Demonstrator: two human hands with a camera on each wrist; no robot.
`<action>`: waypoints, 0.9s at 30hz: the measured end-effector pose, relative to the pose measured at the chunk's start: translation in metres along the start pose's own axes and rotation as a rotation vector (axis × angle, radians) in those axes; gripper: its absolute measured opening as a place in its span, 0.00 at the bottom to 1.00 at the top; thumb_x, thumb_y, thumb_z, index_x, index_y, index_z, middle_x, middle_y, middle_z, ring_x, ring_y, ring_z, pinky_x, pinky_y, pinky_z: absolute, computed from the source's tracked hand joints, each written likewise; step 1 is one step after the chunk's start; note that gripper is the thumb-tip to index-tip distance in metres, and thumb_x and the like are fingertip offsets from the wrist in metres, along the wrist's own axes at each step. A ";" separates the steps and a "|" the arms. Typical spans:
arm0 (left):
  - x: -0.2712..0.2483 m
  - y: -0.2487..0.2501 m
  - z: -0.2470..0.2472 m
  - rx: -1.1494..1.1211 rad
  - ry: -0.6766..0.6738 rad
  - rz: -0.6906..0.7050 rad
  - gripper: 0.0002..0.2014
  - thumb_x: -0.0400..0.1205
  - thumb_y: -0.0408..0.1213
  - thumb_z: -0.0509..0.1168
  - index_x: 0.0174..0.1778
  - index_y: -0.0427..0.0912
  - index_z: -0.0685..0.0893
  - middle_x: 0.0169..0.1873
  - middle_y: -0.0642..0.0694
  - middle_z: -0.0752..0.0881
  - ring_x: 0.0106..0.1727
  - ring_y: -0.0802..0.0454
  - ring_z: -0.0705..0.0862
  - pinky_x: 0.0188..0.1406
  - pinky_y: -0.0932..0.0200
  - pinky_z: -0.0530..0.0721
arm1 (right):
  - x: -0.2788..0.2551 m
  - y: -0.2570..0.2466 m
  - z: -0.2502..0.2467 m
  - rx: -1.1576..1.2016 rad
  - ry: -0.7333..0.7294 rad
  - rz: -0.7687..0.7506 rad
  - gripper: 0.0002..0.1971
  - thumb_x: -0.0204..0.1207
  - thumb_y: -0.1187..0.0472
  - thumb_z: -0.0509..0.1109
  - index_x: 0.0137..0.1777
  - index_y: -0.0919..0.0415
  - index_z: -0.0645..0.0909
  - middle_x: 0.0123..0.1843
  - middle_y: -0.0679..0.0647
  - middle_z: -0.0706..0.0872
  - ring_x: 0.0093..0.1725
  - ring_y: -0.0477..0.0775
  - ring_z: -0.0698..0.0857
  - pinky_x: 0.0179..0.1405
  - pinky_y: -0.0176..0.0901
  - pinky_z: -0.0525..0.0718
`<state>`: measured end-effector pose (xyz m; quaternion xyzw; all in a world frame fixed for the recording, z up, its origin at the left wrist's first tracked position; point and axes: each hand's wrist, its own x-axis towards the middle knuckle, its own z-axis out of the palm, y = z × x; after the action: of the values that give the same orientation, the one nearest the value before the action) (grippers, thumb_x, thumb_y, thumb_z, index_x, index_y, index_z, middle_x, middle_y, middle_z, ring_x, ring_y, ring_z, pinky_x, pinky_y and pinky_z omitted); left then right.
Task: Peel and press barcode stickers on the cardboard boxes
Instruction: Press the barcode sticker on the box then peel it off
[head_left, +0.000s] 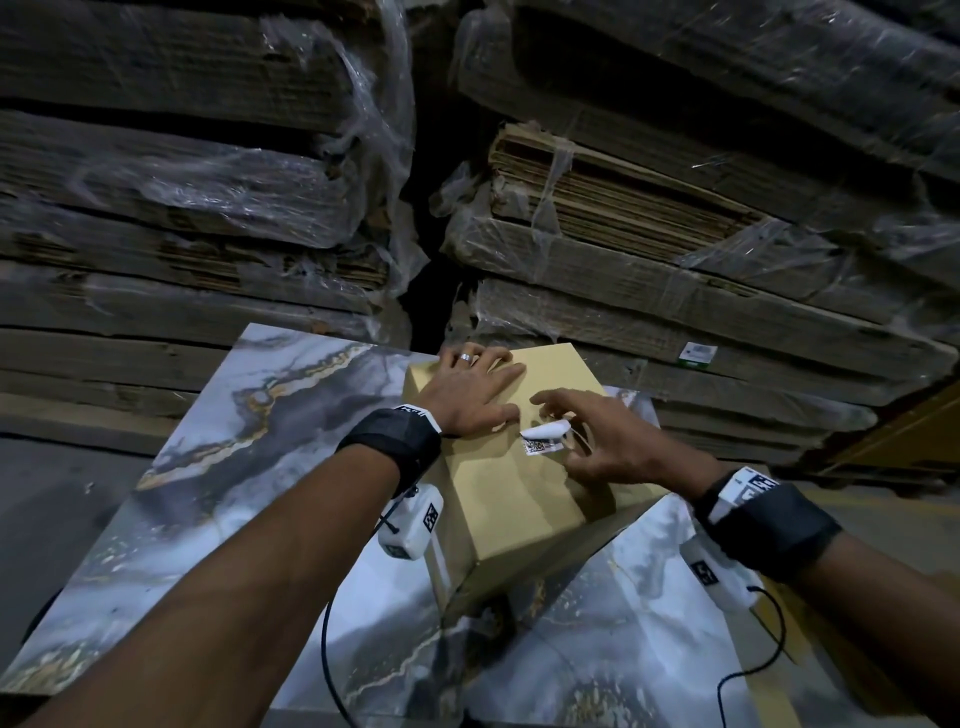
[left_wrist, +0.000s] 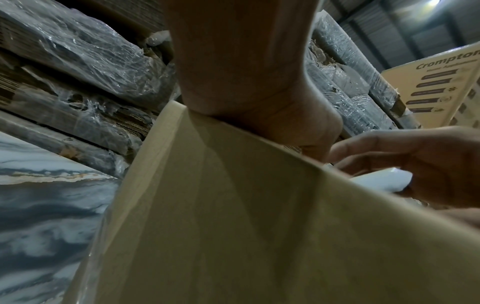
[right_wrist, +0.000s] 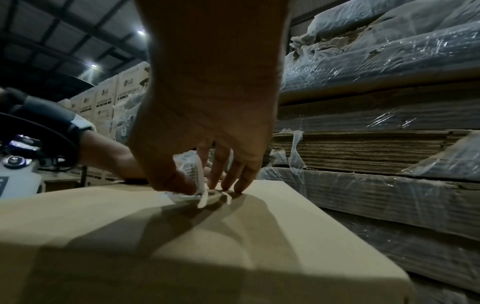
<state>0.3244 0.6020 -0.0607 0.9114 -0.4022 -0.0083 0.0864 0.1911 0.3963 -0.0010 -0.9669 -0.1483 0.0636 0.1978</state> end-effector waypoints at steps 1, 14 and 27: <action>0.000 0.000 0.000 0.002 -0.001 0.001 0.40 0.76 0.66 0.48 0.86 0.58 0.60 0.84 0.49 0.60 0.82 0.40 0.58 0.78 0.36 0.55 | 0.000 0.001 0.001 0.024 0.023 -0.001 0.32 0.72 0.61 0.75 0.78 0.50 0.75 0.65 0.47 0.86 0.62 0.47 0.84 0.64 0.48 0.83; 0.001 0.000 -0.001 -0.008 0.001 0.002 0.40 0.76 0.66 0.48 0.87 0.58 0.61 0.83 0.50 0.61 0.81 0.42 0.58 0.78 0.34 0.56 | 0.002 0.004 0.012 0.092 0.241 -0.030 0.17 0.75 0.63 0.73 0.63 0.50 0.83 0.41 0.44 0.92 0.45 0.46 0.91 0.48 0.54 0.90; -0.002 0.000 0.000 -0.010 0.024 0.003 0.39 0.76 0.65 0.49 0.85 0.57 0.62 0.82 0.50 0.62 0.80 0.41 0.58 0.77 0.35 0.57 | -0.016 -0.014 0.022 0.085 0.349 -0.014 0.24 0.75 0.28 0.69 0.57 0.47 0.82 0.45 0.45 0.95 0.49 0.42 0.92 0.45 0.52 0.90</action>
<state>0.3231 0.6030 -0.0610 0.9104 -0.4023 0.0008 0.0960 0.1689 0.4114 -0.0146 -0.9528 -0.1156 -0.1006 0.2620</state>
